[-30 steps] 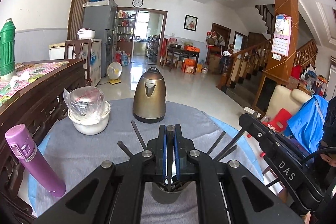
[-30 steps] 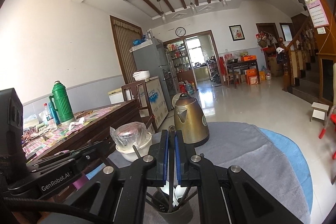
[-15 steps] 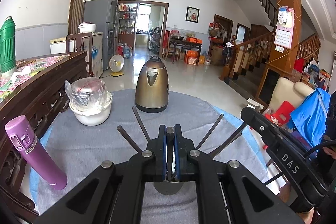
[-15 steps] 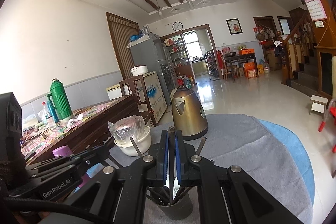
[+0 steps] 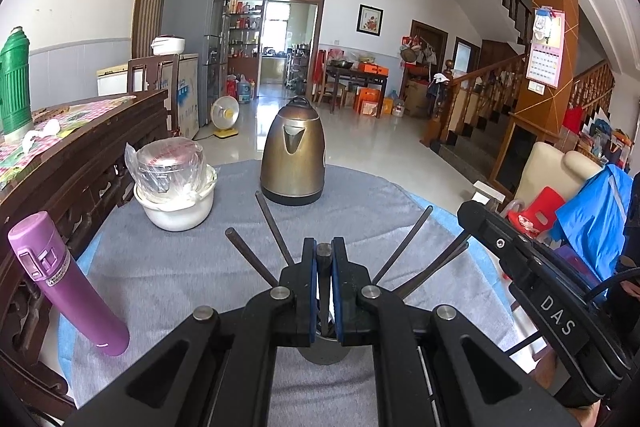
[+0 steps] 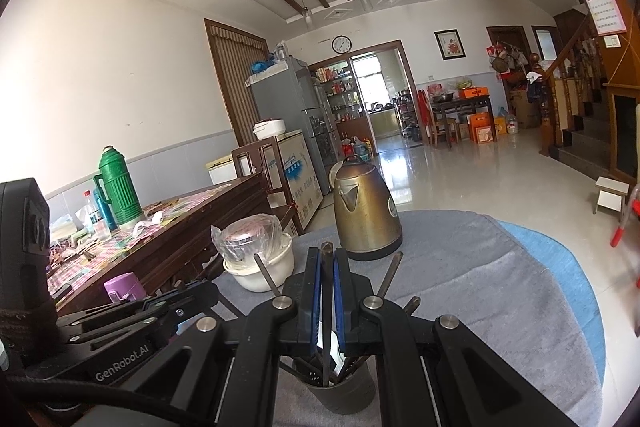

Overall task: Organize utensils
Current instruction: 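Open both tools to release the chopsticks and pull them back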

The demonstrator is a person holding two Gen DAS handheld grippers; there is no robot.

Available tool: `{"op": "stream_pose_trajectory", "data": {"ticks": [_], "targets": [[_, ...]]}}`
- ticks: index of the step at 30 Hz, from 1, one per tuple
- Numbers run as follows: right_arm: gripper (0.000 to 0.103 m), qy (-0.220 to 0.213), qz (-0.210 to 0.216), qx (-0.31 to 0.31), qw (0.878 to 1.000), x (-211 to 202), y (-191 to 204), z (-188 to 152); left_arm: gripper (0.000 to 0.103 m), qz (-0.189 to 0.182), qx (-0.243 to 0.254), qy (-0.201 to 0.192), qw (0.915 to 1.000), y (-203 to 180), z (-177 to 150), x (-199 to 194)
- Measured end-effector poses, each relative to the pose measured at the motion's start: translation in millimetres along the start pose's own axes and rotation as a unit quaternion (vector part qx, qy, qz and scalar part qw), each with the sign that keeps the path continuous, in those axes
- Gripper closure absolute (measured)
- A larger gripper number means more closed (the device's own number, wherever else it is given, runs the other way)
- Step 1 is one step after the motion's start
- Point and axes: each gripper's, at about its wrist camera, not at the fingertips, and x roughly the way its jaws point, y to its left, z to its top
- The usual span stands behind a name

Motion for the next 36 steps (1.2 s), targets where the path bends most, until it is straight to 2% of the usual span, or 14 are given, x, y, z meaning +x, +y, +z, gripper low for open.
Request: {"op": "stream_pose_trajectory", "data": {"ticks": [5, 9, 10, 11, 12, 13, 16, 17, 26, 29, 30, 31, 36], "targets": [[0.096, 0.015, 0.003, 0.01, 1.0, 5, -2, -2, 0.095, 0.004, -0.001, 0.013, 0.9999, 3, -4, 4], [0.095, 0.024, 0.011, 0.02, 0.999, 6, -4, -1, 0.093, 0.028, 0.01, 0.016, 0.9994, 4, -7, 5], [0.094, 0.027, 0.015, 0.022, 0.999, 7, -4, -1, 0.087, 0.034, 0.014, 0.015, 0.9992, 4, -8, 3], [0.094, 0.029, 0.017, 0.024, 0.999, 6, -5, -1, 0.071, 0.038, 0.017, 0.015, 0.999, 4, -8, 3], [0.092, 0.029, 0.018, 0.025, 0.999, 6, -5, -1, 0.06, 0.043, 0.019, 0.015, 0.9988, 4, -8, 2], [0.087, 0.029, 0.019, 0.027, 0.999, 5, -5, 0, 0.045, 0.052, 0.02, 0.01, 0.9984, 4, -9, -1], [0.079, 0.021, 0.021, 0.036, 0.999, -1, -8, 0, 0.04, 0.073, 0.03, 0.004, 0.9969, 5, -12, -7], [0.079, 0.019, 0.022, 0.04, 0.999, -3, -10, 0, 0.035, 0.079, 0.033, 0.005, 0.9963, 5, -13, -8], [0.076, 0.024, 0.021, 0.058, 0.998, -21, -19, -3, 0.02, 0.136, 0.051, 0.018, 0.9892, 4, -25, -18], [0.063, 0.031, 0.018, 0.062, 0.997, -28, -23, -9, 0.017, 0.146, 0.054, 0.022, 0.9876, 1, -29, -24], [0.045, 0.032, 0.017, 0.062, 0.997, -31, -24, -10, 0.017, 0.147, 0.053, 0.025, 0.9874, 0, -30, -26], [0.037, 0.03, 0.015, 0.062, 0.998, -34, -26, -12, 0.016, 0.148, 0.053, 0.026, 0.9873, 0, -31, -28], [0.037, 0.033, 0.005, 0.056, 0.998, -50, -31, -22, 0.015, 0.162, 0.057, 0.033, 0.9845, -7, -36, -36]]}}
